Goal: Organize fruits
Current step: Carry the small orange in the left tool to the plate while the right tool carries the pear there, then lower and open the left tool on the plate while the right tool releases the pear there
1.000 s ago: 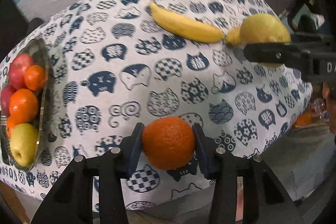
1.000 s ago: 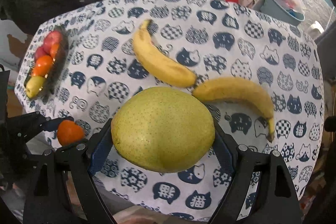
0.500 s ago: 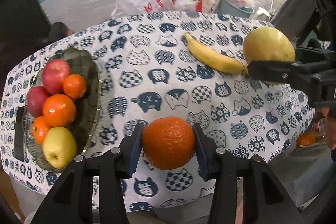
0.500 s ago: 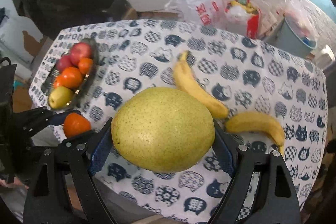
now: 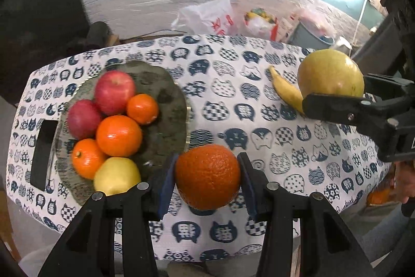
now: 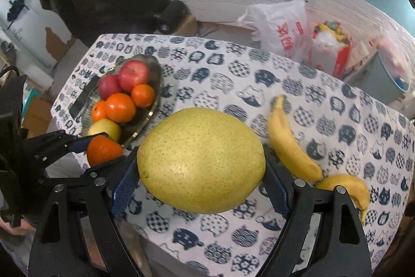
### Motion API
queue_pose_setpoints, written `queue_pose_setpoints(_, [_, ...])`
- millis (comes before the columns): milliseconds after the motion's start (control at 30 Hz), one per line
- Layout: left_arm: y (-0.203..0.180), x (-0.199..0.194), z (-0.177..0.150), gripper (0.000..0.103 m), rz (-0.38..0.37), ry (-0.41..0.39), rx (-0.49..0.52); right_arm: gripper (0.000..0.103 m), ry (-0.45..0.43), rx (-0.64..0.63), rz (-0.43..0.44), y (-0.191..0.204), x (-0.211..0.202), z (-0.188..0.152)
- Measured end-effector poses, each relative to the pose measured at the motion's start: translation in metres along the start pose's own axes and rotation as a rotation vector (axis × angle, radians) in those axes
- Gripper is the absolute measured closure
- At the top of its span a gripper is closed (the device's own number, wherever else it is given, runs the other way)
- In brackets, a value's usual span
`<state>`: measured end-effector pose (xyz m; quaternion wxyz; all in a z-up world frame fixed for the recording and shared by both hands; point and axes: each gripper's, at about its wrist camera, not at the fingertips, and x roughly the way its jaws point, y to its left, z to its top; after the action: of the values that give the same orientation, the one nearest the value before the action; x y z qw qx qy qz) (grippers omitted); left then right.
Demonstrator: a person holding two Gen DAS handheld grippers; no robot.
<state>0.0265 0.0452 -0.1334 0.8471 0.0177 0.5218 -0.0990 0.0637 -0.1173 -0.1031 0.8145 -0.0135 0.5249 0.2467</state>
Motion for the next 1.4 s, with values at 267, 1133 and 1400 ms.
queue_pose_setpoints(267, [0.038, -0.008, 0.001, 0.056, 0.030, -0.028, -0.070, 0.018, 0.015, -0.046, 0.030, 0.034, 0.023, 0.022])
queue_pose_setpoints(1133, [0.141, 0.008, -0.023, 0.056, 0.062, 0.010, -0.288, 0.018, 0.140, -0.196, 0.084, 0.107, 0.118, 0.044])
queue_pose_setpoints(1400, [0.145, 0.014, -0.023, 0.056, 0.056, 0.026, -0.300, 0.018, 0.167, -0.248, 0.068, 0.116, 0.131, 0.040])
